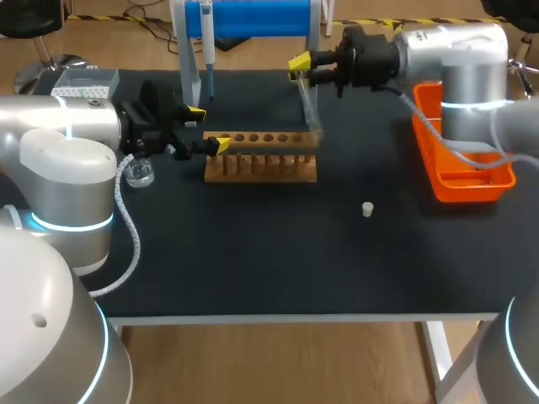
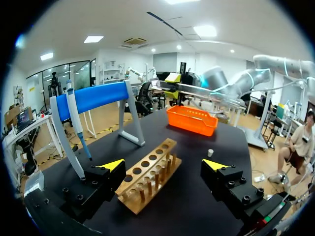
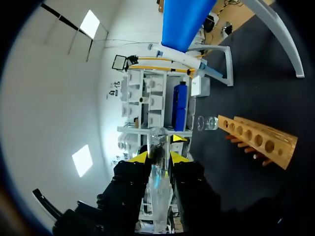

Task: Invert the test tube, pick up the pipette, mount the tip to pipette, aspirate from beaker and dispense into the tube, eject the tip, return the pipette, and cap with the stopper.

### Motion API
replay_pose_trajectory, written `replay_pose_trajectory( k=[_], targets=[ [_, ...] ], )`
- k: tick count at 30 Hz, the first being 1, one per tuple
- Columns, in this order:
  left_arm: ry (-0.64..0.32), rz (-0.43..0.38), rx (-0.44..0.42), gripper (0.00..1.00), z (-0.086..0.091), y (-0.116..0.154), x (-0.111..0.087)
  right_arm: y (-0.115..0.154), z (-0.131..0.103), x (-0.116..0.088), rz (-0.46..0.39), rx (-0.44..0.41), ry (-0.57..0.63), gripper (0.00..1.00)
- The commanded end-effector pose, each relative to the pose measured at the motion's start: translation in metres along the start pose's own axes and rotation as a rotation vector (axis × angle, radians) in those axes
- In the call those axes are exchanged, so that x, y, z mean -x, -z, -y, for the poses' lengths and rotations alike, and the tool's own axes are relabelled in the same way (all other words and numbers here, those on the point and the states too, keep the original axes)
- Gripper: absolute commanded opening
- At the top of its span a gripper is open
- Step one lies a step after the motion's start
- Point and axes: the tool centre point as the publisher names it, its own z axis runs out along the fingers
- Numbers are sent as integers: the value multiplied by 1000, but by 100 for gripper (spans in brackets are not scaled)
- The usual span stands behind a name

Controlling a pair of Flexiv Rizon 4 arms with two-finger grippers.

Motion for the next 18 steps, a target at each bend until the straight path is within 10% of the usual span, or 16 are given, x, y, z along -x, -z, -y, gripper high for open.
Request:
replay_pose_trajectory(
  k=[1,18],
  targets=[
    [1,-4,5,100,1,0,1,2,-7,5,-35,-59,-14,0],
    [1,-4,5,100,1,0,1,-2,-2,12,4,-76,-77,0]
  ],
)
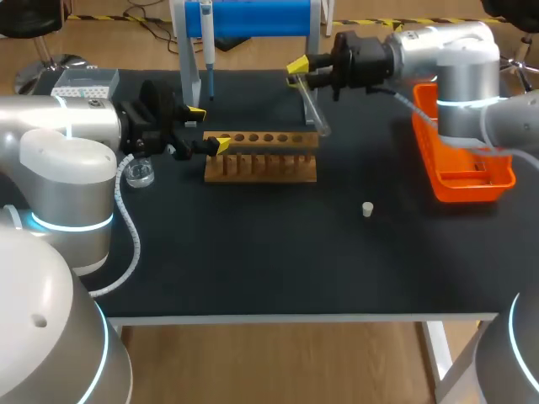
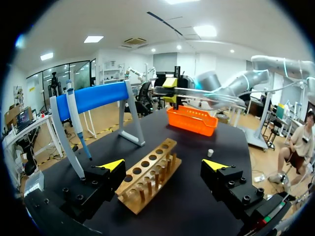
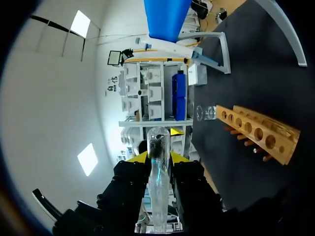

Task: Invert the test tube, pick up the pipette, mount the tip to pipette, aspirate from beaker and dispense into the tube, eject the tip, return the pipette, and cap with the stopper.

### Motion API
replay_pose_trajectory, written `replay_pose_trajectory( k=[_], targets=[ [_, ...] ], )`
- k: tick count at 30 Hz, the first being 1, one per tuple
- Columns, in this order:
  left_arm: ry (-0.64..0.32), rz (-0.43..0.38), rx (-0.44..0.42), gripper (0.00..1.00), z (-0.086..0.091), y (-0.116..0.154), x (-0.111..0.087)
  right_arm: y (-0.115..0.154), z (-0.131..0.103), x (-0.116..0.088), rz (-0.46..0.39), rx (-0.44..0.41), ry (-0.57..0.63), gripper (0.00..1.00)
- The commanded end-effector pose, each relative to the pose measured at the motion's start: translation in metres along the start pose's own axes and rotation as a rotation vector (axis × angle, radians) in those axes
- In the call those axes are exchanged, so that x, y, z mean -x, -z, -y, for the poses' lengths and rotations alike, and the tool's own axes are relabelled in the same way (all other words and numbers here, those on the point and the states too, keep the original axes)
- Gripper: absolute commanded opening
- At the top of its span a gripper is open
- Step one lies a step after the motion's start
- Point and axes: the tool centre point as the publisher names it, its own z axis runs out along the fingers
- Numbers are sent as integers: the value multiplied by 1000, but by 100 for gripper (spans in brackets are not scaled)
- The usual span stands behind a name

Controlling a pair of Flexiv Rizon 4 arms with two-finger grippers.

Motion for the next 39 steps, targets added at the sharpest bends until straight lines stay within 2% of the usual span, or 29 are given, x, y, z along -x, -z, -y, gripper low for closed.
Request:
replay_pose_trajectory(
  k=[1,7,16,30,31,32,34,35,39],
  targets=[
    [1,-4,5,100,1,0,1,1,-1,0,3,16,8,0],
    [1,-4,5,100,1,0,1,1,-1,-1,9,38,43,0],
    [1,-4,5,100,1,0,1,2,-1,-2,-42,16,-12,0],
    [1,-4,5,100,1,0,1,3,-3,-1,-40,22,-33,0],
    [-66,-7,-81,100,8,3,-2,3,-3,-1,-40,22,-33,0],
    [-177,-14,-171,100,17,8,-8,3,-3,-1,-40,22,-33,0],
    [-311,-41,-283,100,28,13,-16,3,-3,-1,-40,22,-33,0],
    [-352,-70,-327,100,31,14,-19,3,-3,-1,-40,22,-33,0],
    [-503,-168,-406,100,40,10,-28,3,-3,-1,-40,22,-33,0]
  ],
)
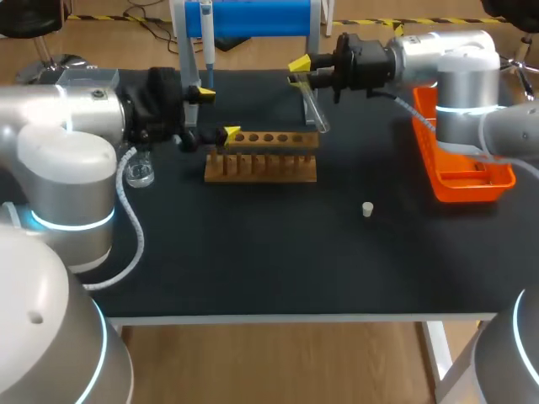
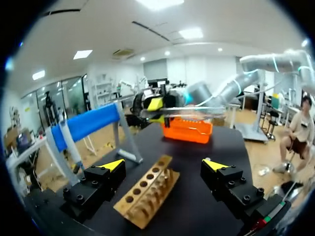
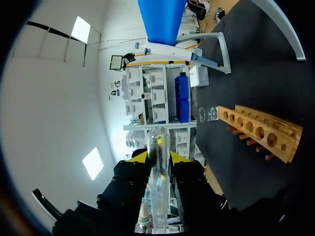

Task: Invert the test tube, pick up the pipette, mount the tip to pipette, aspirate from beaker and dispense into the tube, eject the tip, return the pipette, and cap with the stopper.

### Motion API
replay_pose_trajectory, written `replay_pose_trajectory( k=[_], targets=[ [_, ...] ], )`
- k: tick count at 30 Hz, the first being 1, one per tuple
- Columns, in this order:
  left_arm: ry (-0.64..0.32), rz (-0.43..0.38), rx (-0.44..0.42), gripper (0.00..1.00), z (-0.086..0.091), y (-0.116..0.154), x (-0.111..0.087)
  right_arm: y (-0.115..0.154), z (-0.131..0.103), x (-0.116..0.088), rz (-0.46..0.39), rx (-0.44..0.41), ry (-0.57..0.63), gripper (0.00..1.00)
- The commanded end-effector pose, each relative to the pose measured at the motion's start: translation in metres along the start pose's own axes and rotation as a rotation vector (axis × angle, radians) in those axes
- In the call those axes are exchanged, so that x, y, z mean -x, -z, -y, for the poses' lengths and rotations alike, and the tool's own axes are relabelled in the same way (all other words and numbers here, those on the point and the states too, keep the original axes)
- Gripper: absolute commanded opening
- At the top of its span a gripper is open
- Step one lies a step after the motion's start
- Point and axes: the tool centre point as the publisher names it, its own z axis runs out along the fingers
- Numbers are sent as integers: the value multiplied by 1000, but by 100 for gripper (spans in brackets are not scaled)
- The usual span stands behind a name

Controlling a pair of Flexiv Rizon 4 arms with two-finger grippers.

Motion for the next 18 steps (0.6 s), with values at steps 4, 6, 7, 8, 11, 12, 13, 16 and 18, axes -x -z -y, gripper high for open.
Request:
replay_pose_trajectory(
  k=[4,6,7,8,11,12,13,16,18],
  targets=[
    [-410,-207,-333,100,5,-2,-12,1,-1,0,2,-4,1,0],
    [-370,-226,-336,100,4,-4,-10,1,-1,0,2,-4,1,0],
    [-370,-226,-336,100,4,-4,-10,1,-1,0,2,-4,1,0],
    [-370,-226,-336,100,4,-4,-10,1,-1,0,2,-4,1,0],
    [-370,-226,-336,100,4,-4,-10,1,-1,0,2,-4,1,0],
    [-370,-226,-336,100,4,-4,-10,1,-1,0,2,-4,1,0],
    [-370,-226,-336,100,4,-4,-10,1,-1,0,2,-4,1,0],
    [-370,-226,-336,100,4,-4,-10,1,-1,0,2,-4,1,0],
    [-541,-88,-331,100,15,-1,-14,1,-1,0,2,-4,1,0]
  ],
)
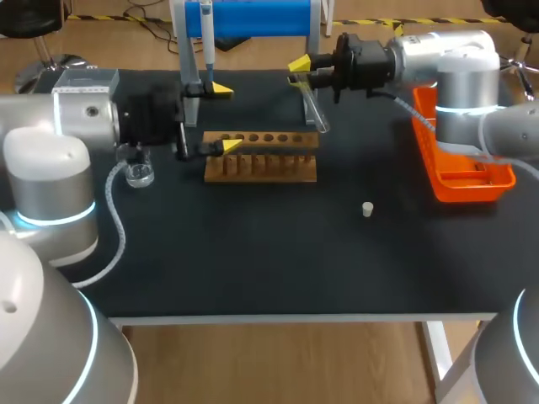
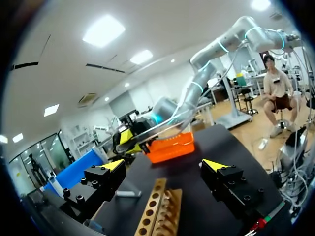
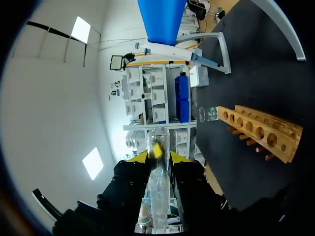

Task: Invert the test tube, pick up the pipette, mount the tip to pipette, aspirate from beaker and dispense into the tube, eject the tip, return the pipette, and cap with the stopper.

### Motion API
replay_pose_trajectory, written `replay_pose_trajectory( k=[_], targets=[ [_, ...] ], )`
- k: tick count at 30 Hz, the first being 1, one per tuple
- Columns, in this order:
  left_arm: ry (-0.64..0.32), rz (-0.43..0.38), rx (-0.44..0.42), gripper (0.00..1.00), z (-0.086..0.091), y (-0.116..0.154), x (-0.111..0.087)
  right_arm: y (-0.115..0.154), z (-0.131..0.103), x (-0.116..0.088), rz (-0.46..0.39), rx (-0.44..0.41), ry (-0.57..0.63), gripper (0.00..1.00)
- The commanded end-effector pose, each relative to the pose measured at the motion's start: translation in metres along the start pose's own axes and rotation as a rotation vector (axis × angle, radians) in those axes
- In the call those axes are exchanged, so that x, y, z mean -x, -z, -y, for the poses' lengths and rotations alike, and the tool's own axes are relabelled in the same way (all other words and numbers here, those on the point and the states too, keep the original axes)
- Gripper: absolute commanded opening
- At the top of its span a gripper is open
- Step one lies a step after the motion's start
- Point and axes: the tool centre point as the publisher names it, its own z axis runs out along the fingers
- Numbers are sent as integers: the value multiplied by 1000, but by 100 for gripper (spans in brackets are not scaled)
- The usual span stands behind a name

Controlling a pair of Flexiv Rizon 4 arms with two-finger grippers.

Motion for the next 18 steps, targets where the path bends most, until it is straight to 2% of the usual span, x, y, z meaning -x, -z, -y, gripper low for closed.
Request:
replay_pose_trajectory(
  k=[1,2,4,5,7,9,10,18],
  targets=[
    [-239,158,-1,100,11,4,2,1,-1,0,2,-4,1,0],
    [-324,215,2,100,14,3,0,1,-1,0,2,-4,1,0],
    [-413,278,124,100,19,1,-4,1,-1,0,2,-4,1,0],
    [-462,313,113,100,21,0,-6,1,-1,0,2,-4,1,0],
    [-494,346,122,100,21,-4,-8,1,-1,0,2,-4,1,0],
    [-490,347,113,100,22,-7,-9,1,-1,0,2,-4,1,0],
    [-472,335,73,100,21,-8,-9,1,-1,0,2,-4,1,0],
    [-472,335,73,100,21,-8,-9,1,-1,0,2,-4,1,0]
  ],
)
